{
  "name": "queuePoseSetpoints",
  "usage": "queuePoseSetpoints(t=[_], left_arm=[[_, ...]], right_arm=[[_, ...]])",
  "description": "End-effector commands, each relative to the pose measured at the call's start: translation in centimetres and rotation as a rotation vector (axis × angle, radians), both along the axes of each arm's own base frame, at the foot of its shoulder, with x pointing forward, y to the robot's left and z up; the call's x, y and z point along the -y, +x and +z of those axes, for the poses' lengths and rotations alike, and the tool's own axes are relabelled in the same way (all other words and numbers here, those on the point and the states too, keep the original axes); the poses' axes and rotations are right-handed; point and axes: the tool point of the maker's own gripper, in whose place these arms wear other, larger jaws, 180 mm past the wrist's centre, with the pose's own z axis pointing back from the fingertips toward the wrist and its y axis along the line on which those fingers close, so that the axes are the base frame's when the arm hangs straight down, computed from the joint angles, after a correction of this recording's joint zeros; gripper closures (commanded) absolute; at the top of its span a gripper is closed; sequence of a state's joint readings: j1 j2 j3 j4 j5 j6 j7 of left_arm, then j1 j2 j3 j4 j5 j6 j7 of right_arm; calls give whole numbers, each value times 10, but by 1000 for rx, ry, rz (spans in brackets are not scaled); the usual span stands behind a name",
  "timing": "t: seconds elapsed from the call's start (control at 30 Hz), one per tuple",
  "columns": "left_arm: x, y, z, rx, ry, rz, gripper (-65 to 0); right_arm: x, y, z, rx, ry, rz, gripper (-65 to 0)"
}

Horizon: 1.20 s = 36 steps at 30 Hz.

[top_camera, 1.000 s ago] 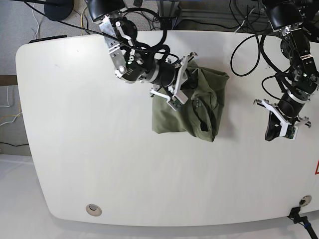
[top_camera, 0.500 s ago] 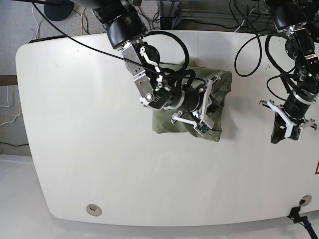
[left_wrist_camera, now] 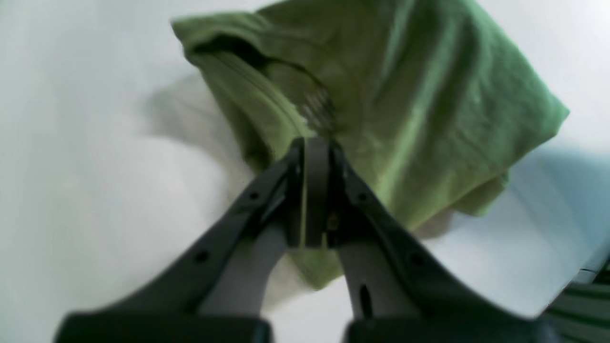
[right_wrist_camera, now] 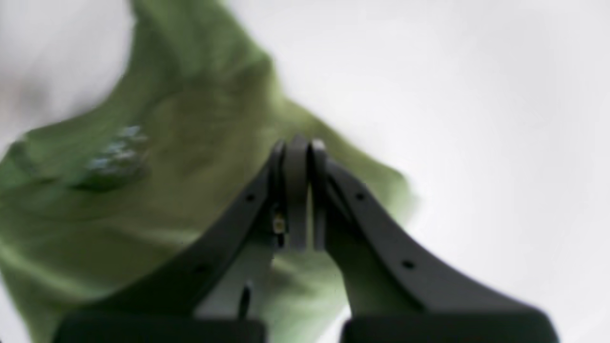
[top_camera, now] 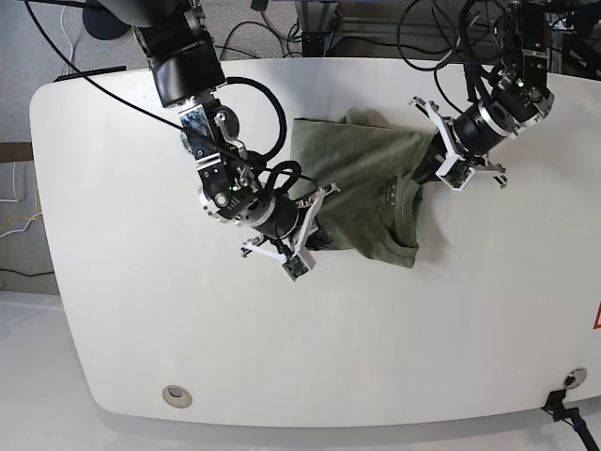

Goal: Fold the T-shirt properly
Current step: 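Grasp the folded bundle with both grippers and flip it over, then release the folded shirt and lift both grippers away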

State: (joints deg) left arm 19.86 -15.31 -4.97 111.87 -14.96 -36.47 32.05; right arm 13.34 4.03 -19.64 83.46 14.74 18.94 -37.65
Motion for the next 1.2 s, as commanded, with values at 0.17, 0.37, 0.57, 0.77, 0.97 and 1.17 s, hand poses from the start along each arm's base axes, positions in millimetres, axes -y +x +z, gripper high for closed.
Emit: queuePoseSetpoints(t=[0.17,0.37,0.57,0.77,0.97,1.17], left_arm=[[4,1,-31,-84,-46,3,0],[-24,29,-89,-196,94,37,0],[-30,81,-85,-166,109,65,0],[-14,135,-34,-24,64,63,0],[8,126,25,158,63,8,0],[20,69,4,99,60,-27,0]], right_arm=[[9,11,-23,14,70,-53,0],[41,-15,-59,-10,61,-101,0],[52,-54,-56,-2,60,-93,0],[56,-65,-17,74,105,-128,0],[38,-47,44,179,106,-74,0],[21,-10,28,127,133,-96,0]])
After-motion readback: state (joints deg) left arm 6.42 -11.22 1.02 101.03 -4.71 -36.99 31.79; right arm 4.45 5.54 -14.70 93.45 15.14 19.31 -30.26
